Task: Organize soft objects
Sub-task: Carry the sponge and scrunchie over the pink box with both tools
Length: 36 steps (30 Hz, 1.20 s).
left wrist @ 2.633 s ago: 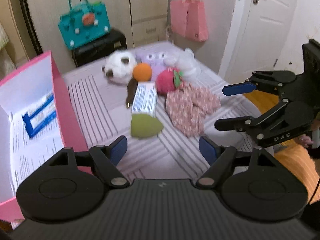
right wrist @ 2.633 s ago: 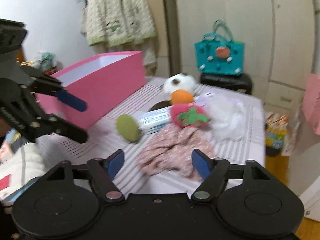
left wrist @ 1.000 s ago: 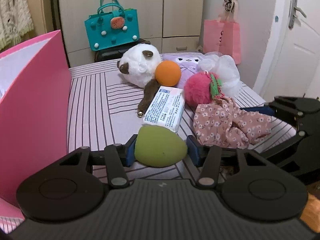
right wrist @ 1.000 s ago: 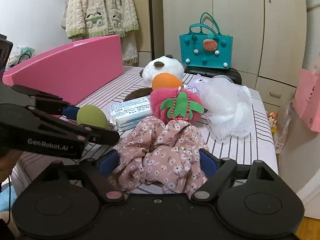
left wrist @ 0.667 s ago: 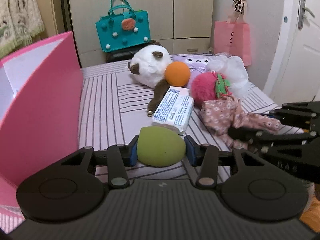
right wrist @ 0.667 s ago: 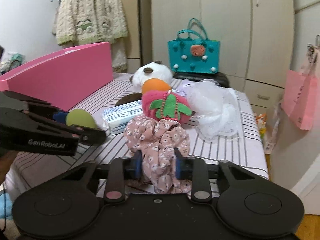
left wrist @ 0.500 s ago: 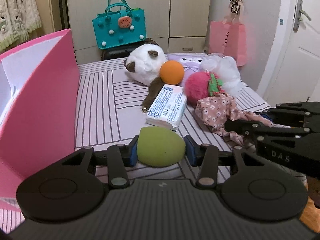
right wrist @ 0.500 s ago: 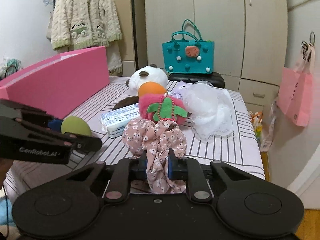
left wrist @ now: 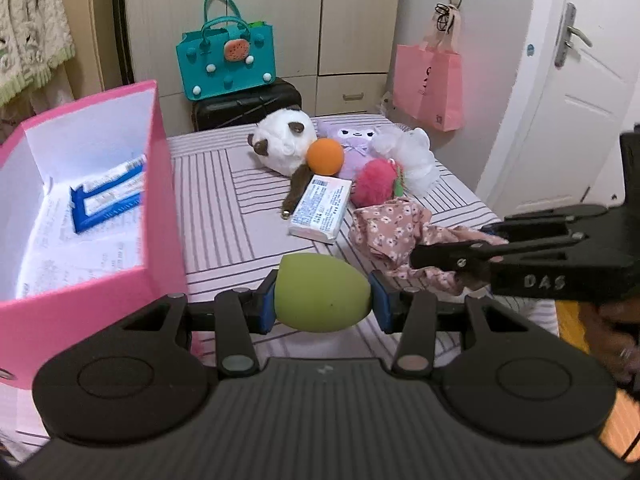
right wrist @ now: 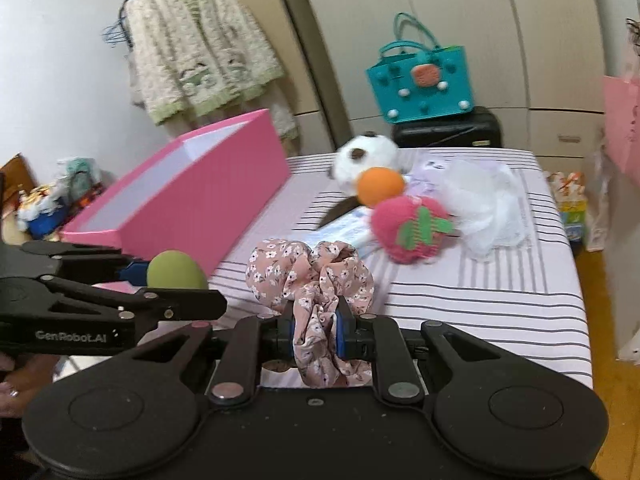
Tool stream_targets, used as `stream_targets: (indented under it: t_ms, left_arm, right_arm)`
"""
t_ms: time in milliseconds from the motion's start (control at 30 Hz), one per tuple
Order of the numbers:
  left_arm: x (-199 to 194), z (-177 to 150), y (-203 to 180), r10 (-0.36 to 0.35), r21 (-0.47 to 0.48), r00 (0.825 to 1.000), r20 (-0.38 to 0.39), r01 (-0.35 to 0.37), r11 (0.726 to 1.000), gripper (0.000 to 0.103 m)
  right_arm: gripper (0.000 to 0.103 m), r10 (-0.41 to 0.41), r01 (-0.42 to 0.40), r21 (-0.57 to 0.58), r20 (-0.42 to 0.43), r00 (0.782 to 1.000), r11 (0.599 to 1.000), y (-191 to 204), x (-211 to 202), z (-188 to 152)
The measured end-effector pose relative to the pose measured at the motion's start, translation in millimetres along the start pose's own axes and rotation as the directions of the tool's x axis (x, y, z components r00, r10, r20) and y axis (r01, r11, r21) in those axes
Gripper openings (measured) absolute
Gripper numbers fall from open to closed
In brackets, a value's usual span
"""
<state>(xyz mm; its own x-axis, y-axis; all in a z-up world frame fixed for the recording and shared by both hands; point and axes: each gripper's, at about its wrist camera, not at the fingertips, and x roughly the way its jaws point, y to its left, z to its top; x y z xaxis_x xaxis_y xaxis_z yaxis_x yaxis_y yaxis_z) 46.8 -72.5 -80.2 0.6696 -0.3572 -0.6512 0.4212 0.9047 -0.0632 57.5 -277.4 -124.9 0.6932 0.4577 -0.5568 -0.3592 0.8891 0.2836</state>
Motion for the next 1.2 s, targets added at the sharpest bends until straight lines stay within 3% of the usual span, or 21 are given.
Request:
stream_targets:
  t_ms: [167,333,467,700,833,1000,1100,1200]
  left_arm:
    - [-24,3,13,-0.024,0.024,0.999,-0.044,0.025,0.999,0.045]
    - [-51,11,27,-0.052,0.052,0.994,-0.093,0.057,0.997,0.045]
    - [-63,14,44,-0.081,0.019,0.987,-0.136,0.084,0.996,0.045]
    - [-81,17,79,-0.092,-0.04,0.986,-0.137,0.087,0.995,0.045]
    - [-93,18,104,-0.082,-0.07,0.991,-0.103,0.075,0.995,0.045]
    - [-92,22,125,-0.033,-0.079,0.998,-0.052,0.029,0.996,0.045]
    - [-87,29,136,-0.067,-0.099,0.997,-0.041,0.063,0.993,0.045]
    - [-81,37,148,-0.012,-0.084,1.0,-0.015,0.01,0.996,0.046]
  right_arm:
    - [0.02,0.073,-0.072,0.011,-0.056,0.996,0.997,14,-12,11]
    - [0.02,0.156,-0.147,0.066,-0.159,0.975,0.987,22,-24,23]
    - [0.02,0.175,-0.169,0.05,-0.2,0.964,0.984,37,-29,32]
    - [0.021,0.258,-0.258,0.029,-0.233,0.938,0.966,66,-24,49]
    - [0.021,0.312,-0.316,0.013,-0.215,0.926,0.949,84,-25,63]
    - [0.021,0.338,-0.351,-0.056,-0.164,0.927,0.935,108,-18,86]
    - [0.021,0.364,-0.374,-0.087,-0.113,0.924,0.923,120,-12,101]
    - [0.022,0.375,-0.381,-0.123,-0.073,0.924,0.916,130,0,116]
